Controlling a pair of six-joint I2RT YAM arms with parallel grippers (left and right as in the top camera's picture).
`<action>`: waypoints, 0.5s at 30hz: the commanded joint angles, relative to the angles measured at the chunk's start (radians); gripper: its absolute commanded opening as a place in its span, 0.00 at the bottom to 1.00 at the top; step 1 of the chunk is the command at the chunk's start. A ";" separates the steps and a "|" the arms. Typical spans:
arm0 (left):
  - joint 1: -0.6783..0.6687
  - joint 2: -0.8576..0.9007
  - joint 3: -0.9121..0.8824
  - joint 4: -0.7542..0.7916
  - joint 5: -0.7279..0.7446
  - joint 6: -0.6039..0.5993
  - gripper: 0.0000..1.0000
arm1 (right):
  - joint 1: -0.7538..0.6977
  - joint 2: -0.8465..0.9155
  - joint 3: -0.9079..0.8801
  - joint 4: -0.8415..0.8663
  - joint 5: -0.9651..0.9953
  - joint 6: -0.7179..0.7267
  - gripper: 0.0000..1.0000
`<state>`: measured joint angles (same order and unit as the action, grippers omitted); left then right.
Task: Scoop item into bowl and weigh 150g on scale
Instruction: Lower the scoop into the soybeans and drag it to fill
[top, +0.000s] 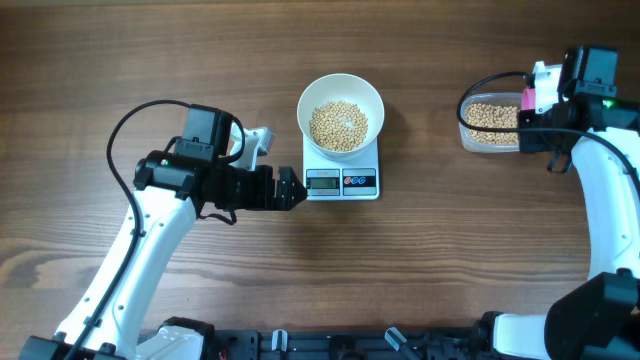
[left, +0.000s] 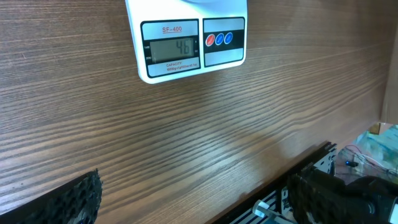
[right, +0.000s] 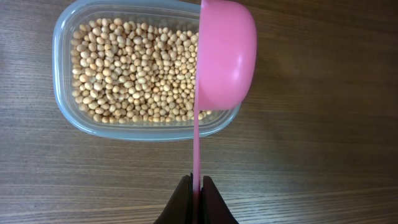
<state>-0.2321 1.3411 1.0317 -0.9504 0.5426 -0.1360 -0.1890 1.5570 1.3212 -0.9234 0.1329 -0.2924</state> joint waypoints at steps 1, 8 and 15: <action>-0.001 0.002 0.000 -0.001 -0.010 -0.002 1.00 | 0.001 0.047 -0.006 -0.008 0.018 0.037 0.04; -0.001 0.002 0.000 -0.001 -0.010 -0.002 1.00 | 0.001 0.080 -0.006 -0.013 0.033 0.060 0.04; -0.001 0.002 0.000 -0.001 -0.010 -0.002 1.00 | 0.001 0.090 -0.007 -0.024 0.032 0.060 0.04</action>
<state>-0.2321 1.3411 1.0317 -0.9504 0.5426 -0.1360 -0.1890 1.6257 1.3178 -0.9443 0.1402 -0.2512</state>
